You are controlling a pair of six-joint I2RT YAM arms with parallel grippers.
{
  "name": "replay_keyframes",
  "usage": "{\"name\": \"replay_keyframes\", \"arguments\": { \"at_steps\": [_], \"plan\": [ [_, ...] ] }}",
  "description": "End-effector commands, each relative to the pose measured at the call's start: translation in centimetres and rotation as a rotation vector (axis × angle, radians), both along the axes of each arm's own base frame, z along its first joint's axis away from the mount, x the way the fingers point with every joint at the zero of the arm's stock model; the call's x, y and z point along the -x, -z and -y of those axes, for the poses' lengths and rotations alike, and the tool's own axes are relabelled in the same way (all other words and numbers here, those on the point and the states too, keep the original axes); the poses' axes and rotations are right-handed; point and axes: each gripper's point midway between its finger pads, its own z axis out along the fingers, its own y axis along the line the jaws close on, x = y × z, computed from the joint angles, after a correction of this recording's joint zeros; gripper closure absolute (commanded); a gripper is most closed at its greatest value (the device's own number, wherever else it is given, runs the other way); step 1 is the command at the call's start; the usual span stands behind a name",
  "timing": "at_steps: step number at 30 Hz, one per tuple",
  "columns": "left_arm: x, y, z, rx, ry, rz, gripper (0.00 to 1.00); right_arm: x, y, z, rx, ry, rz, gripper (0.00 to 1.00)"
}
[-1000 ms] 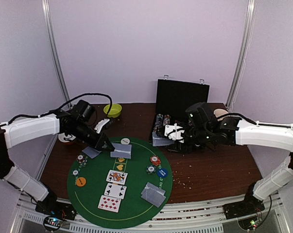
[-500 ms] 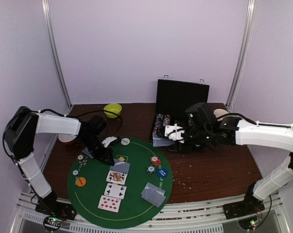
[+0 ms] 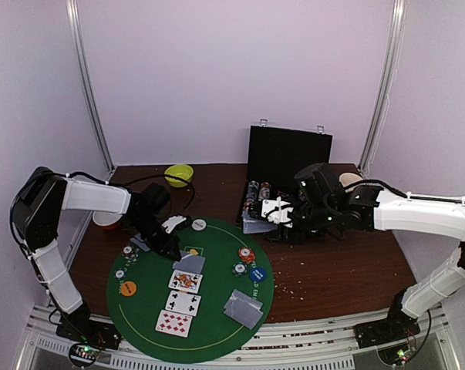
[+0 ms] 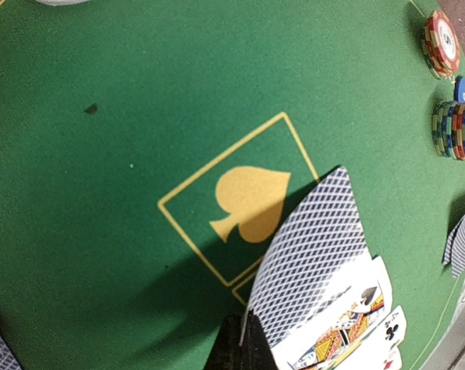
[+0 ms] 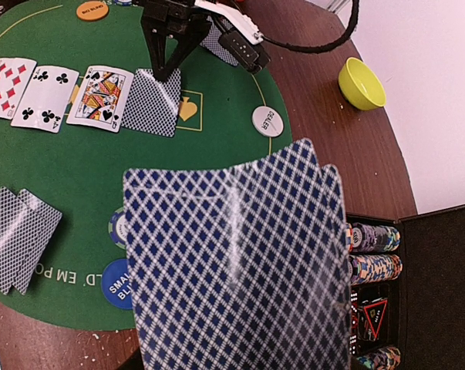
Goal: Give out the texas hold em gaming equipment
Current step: Place the poker card in the community card area, then pick up the poker card from the face-down deck piles.
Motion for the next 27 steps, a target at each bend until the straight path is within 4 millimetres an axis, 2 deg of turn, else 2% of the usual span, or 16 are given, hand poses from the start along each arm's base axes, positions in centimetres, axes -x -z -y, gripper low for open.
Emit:
{"name": "replay_keyframes", "arguments": {
  "at_steps": [1,6,8,11,15,16,18,20,22,24,26,27],
  "plan": [
    [-1.7,0.0,0.6,0.021,-0.014,0.041,1.0,-0.1,-1.3,0.2,-0.026,0.012,0.019,0.52],
    [-1.6,0.2,0.5,0.011,-0.019,0.034,1.0,-0.1,-1.5,0.4,-0.024,0.015,0.024,0.52],
    [-1.7,-0.2,0.1,-0.01,-0.031,0.048,0.81,-0.1,-1.4,0.4,-0.021,0.014,0.023,0.52],
    [-2.5,-2.0,0.0,-0.011,-0.037,0.095,0.6,-0.1,-1.3,0.4,-0.019,0.011,0.022,0.52],
    [-3.9,-5.1,-1.0,-0.079,-0.088,0.151,0.53,-0.1,-1.4,0.2,-0.023,0.008,0.019,0.52],
    [-4.4,-6.5,-0.8,-0.074,-0.103,0.174,0.52,-0.1,-1.4,0.2,-0.024,0.007,0.018,0.52],
    [-4.9,-10.3,0.7,-0.004,-0.112,0.247,0.48,-0.1,-1.4,0.1,-0.027,0.006,0.014,0.52],
    [-4.5,-15.8,3.9,0.181,-0.077,0.339,0.41,0.0,-1.7,0.0,-0.036,0.002,0.014,0.52],
    [-3.2,-21.2,7.3,0.416,-0.045,0.442,0.32,0.0,-1.8,-0.2,-0.044,-0.005,0.012,0.52],
    [-1.2,-25.5,9.8,0.62,-0.02,0.52,0.19,0.0,-1.9,-0.4,-0.052,-0.009,0.013,0.52],
    [0.3,-27.8,11.6,0.756,-0.015,0.544,0.12,0.0,-2.0,-0.7,-0.057,-0.013,0.009,0.52],
    [0.8,-28.1,12.3,0.791,-0.015,0.535,0.08,-0.1,-2.0,-0.8,-0.061,-0.015,0.005,0.52]
  ]
}}
